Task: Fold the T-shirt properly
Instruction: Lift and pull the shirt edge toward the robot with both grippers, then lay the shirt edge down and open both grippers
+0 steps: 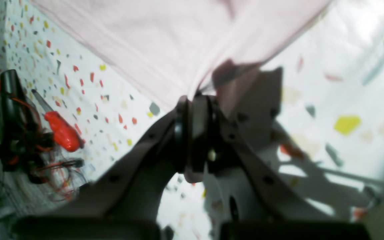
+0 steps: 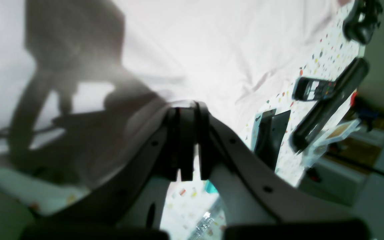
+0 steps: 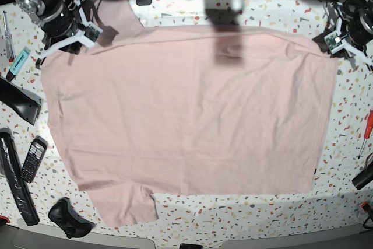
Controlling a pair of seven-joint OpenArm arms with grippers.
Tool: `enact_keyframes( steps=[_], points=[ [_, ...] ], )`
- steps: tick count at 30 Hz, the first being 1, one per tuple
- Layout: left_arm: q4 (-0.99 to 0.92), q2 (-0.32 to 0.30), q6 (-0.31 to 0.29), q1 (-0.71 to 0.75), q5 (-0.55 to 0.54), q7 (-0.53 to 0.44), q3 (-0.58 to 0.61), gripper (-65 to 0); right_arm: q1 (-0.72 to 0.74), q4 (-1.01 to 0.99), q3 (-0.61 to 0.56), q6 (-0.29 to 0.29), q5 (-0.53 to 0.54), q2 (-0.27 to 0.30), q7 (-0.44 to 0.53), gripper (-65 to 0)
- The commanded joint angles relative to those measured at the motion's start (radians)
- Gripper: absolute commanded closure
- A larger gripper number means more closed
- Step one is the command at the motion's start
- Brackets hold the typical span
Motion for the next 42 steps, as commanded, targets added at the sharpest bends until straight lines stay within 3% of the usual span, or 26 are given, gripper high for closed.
enact_keyframes(
  steps=[1, 8, 15, 24, 31, 40, 42],
  points=[
    [-0.005, -0.025, 0.019, -0.029, -0.026, -0.012, -0.012, 0.0, 0.019, 0.000, 0.007, -0.011, 0.003, 0.006, 0.003, 0.0],
    [-0.126, -0.025, 0.030, -0.140, -0.119, -0.035, -0.012, 0.0, 0.120, -0.080, 0.008, -0.012, 0.014, -0.032, -0.006, 0.0],
    [-0.187, -0.024, 0.029, -0.186, -0.130, -0.075, -0.012, 0.0, 0.190, -0.095, 0.008, -0.027, 0.024, -0.066, -0.008, 0.0],
    [-0.244, 0.013, 0.026, -0.217, -0.128, -0.163, -0.011, 0.0, 0.256, -0.201, 0.008, -0.027, 0.040, -0.065, -0.006, 0.0],
    [-0.265, 0.057, 0.026, -0.288, -0.129, -0.161, -0.011, 0.0, 0.264, -0.225, 0.008, -0.026, 0.040, -0.064, 0.020, 0.0],
    [-0.296, 0.061, 0.026, -0.351, -0.132, -0.162, -0.010, 0.0, 0.264, -0.225, 0.008, -0.028, 0.040, -0.065, 0.018, 0.0],
    [-0.321, 0.061, 0.027, -0.362, -0.156, -0.163, -0.004, 0.0, 0.264, -0.225, 0.008, -0.065, 0.040, -0.065, 0.010, 0.0]
  ],
)
